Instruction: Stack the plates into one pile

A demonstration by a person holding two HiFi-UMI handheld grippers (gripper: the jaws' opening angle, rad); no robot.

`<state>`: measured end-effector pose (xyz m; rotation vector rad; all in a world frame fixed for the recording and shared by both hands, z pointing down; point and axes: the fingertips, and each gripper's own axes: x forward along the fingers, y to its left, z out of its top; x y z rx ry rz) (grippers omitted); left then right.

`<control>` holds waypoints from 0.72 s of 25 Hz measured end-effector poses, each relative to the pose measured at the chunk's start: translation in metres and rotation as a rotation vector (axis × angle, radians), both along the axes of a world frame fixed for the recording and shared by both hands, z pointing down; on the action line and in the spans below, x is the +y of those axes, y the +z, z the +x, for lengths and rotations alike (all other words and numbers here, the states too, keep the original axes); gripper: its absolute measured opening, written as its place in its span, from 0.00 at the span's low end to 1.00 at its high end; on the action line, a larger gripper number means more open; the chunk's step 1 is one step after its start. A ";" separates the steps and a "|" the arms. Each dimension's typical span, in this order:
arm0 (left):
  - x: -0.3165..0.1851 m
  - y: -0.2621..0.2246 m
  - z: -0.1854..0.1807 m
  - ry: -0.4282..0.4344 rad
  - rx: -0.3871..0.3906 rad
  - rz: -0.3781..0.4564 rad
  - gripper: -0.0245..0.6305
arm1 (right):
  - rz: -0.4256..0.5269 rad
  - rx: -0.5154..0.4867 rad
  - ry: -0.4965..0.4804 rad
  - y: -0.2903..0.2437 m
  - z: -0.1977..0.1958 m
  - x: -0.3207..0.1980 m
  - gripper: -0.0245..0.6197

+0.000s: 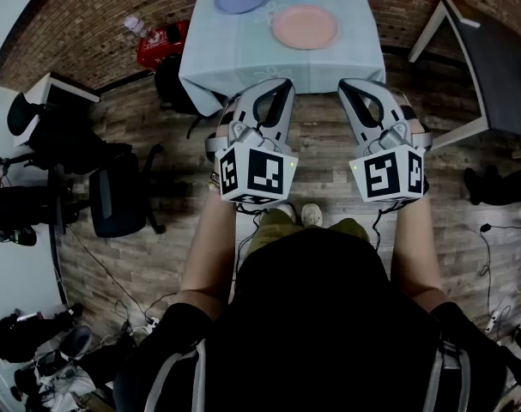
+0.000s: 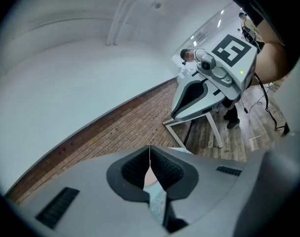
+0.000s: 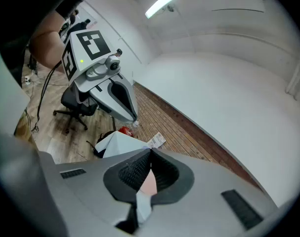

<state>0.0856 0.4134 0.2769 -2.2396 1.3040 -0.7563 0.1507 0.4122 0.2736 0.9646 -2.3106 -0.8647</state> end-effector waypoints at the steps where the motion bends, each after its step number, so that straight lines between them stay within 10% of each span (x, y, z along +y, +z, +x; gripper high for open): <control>1: -0.001 -0.001 -0.002 0.003 -0.002 0.000 0.07 | 0.000 -0.001 0.004 -0.001 -0.001 -0.002 0.09; 18: 0.005 -0.001 -0.025 -0.002 0.005 0.004 0.07 | -0.010 -0.011 0.013 -0.001 -0.018 -0.001 0.09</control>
